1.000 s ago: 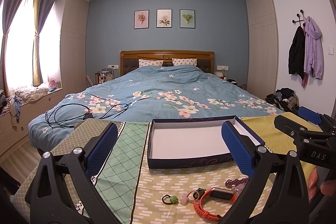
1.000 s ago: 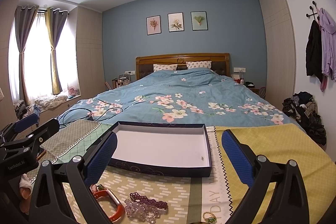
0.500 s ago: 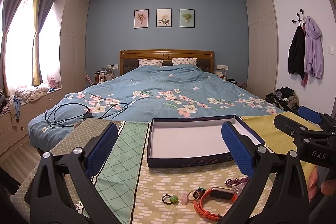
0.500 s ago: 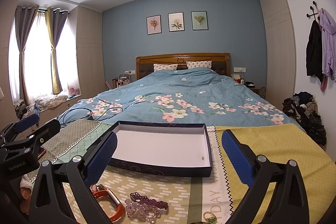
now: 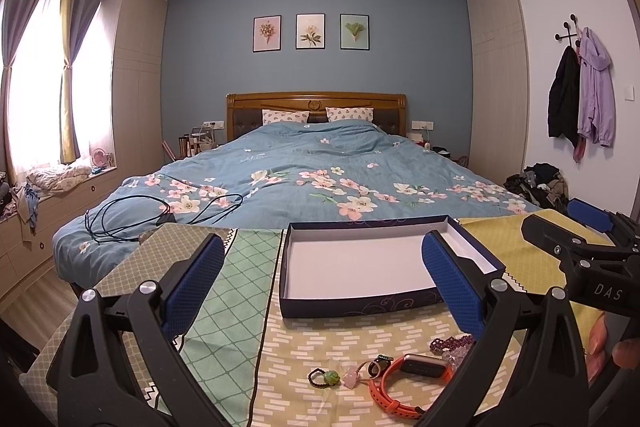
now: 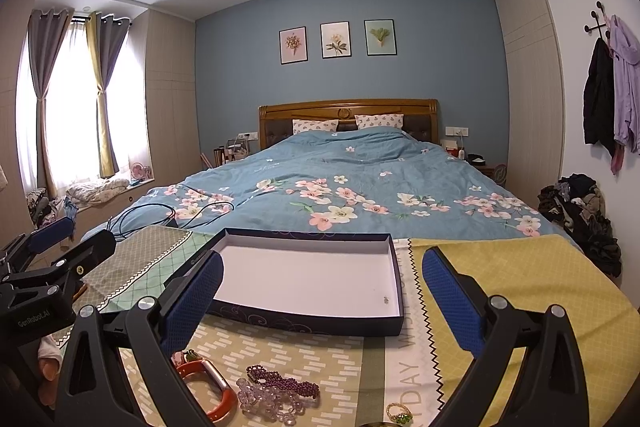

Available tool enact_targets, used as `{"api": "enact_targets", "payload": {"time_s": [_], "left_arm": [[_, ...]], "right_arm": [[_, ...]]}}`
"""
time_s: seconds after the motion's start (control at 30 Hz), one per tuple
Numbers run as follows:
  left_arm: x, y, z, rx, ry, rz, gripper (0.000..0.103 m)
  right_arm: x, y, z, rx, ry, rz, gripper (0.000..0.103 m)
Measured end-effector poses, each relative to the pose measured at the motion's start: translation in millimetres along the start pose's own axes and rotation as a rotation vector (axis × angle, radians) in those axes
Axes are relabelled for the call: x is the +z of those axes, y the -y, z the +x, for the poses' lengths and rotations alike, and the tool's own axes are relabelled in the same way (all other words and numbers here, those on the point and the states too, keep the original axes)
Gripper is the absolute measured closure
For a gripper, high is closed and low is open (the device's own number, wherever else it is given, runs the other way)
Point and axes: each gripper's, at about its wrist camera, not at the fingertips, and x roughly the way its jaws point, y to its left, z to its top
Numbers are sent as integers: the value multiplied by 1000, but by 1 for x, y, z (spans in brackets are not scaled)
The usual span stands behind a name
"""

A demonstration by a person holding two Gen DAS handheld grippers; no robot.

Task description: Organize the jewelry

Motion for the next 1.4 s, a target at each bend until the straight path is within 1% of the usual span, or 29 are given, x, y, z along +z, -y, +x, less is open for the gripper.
{"api": "enact_targets", "payload": {"time_s": [0.13, 0.2, 0.23, 0.3, 0.37, 0.43, 0.47, 0.57, 0.6, 0.63, 0.67, 0.7, 0.73, 0.8, 0.83, 0.9, 0.97, 1.03, 1.13, 1.27, 1.4], "left_arm": [[-4, -4, 5, -9, -26, 2, 6], [-7, -6, 10, -20, -53, 1, 6], [-10, -8, 14, -36, -80, 2, 6], [-15, -10, 21, -42, -118, 11, 6], [-23, -12, 29, -60, -170, 24, 6], [-32, -13, 38, -88, -225, 35, 6], [-36, -12, 43, -102, -247, 42, 6], [-50, -9, 53, -156, -321, 84, 6], [-54, -8, 55, -168, -331, 96, 6], [-58, -4, 56, -190, -349, 117, 8], [-61, 2, 55, -205, -361, 136, 9], [-65, 6, 57, -223, -378, 161, 14], [-67, 10, 58, -242, -390, 174, 20], [-73, 18, 62, -291, -423, 197, 26], [-76, 21, 62, -301, -434, 205, 30], [-81, 26, 63, -323, -458, 225, 35], [-83, 28, 63, -344, -474, 226, 40], [-84, 28, 62, -384, -498, 219, 49], [-87, 31, 63, -437, -540, 208, 55], [-90, 34, 59, -464, -567, 205, 56], [-90, 34, 56, -534, -602, 171, 55]], "right_arm": [[0, 4, -2, -1, -7, -5, 7], [-2, 7, -1, -7, -23, -6, 7], [-4, 10, 0, -10, -34, -8, 7], [-9, 16, 1, -17, -68, -7, 7], [-15, 23, 4, -14, -110, -9, 7], [-23, 31, 8, -7, -179, -16, 7], [-29, 34, 10, 10, -191, 0, 7], [-44, 44, 18, 47, -317, 1, 8], [-50, 49, 20, 68, -359, 5, 12], [-53, 52, 20, 78, -404, 10, 16], [-57, 55, 21, 91, -436, 17, 17], [-62, 56, 22, 95, -434, 15, 20], [-66, 59, 22, 102, -454, 21, 25], [-71, 62, 22, 114, -488, 29, 31], [-73, 64, 22, 122, -506, 33, 35], [-75, 65, 20, 138, -533, 40, 38], [-77, 64, 19, 143, -537, 34, 38], [-77, 65, 19, 147, -546, 24, 41], [-79, 63, 22, 149, -556, 8, 42], [-80, 64, 23, 167, -570, 20, 45], [-81, 63, 21, 180, -578, 30, 49]]}}
